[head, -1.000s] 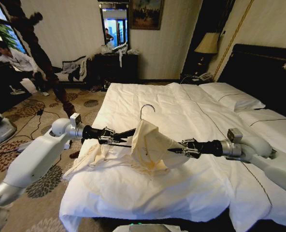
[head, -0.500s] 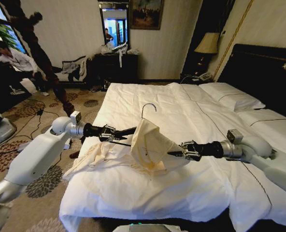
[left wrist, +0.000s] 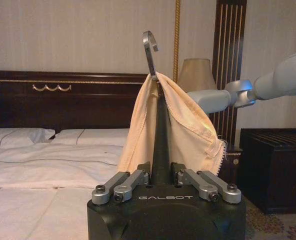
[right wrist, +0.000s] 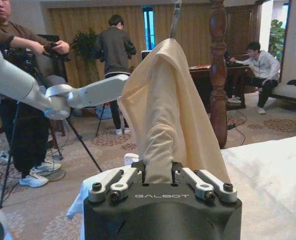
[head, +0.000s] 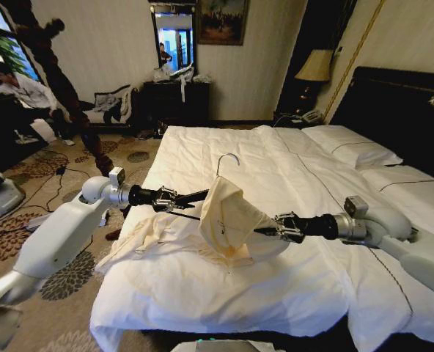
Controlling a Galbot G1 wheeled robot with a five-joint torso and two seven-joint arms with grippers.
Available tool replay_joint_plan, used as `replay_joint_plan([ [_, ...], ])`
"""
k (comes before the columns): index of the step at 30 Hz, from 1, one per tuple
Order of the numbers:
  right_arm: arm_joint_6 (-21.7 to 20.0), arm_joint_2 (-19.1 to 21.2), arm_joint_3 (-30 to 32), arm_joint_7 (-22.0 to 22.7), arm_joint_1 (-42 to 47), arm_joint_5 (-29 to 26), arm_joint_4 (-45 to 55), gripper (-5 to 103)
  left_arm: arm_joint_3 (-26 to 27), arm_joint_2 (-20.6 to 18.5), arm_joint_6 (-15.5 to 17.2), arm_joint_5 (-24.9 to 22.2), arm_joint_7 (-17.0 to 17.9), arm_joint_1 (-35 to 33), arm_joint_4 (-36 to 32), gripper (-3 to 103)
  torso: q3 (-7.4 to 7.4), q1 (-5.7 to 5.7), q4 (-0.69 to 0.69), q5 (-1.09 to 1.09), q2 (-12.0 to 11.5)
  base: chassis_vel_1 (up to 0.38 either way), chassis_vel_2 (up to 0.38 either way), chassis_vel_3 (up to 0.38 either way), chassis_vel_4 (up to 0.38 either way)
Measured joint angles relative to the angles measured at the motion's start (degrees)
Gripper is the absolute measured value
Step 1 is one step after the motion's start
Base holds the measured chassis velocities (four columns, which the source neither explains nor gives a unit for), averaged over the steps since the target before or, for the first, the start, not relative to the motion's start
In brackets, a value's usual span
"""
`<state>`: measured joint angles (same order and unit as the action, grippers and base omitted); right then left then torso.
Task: Pick up the clothes from the bed and hang them on the clothes hanger.
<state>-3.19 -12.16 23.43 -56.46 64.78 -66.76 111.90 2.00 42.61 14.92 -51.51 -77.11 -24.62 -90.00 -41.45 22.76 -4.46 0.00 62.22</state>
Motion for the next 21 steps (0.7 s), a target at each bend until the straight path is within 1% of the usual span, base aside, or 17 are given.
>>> replay_joint_plan([
  [6, 0.3, -0.1, -0.2, 1.1, 0.0, -0.1, -0.2, 21, 0.4, -0.1, -0.4, -0.1, -0.1, -0.3, 0.1, 18, 0.00, 0.00, 0.00, 0.00, 0.0, 0.000, 0.000, 0.000, 0.000],
  [21, 0.4, -0.6, -0.3, 1.4, 0.2, -0.4, -0.5, 21, 0.6, -0.9, -0.9, -1.1, -0.4, -0.4, -0.2, 18, 0.00, 0.00, 0.00, 0.00, 0.0, 0.000, 0.000, 0.000, 0.000],
])
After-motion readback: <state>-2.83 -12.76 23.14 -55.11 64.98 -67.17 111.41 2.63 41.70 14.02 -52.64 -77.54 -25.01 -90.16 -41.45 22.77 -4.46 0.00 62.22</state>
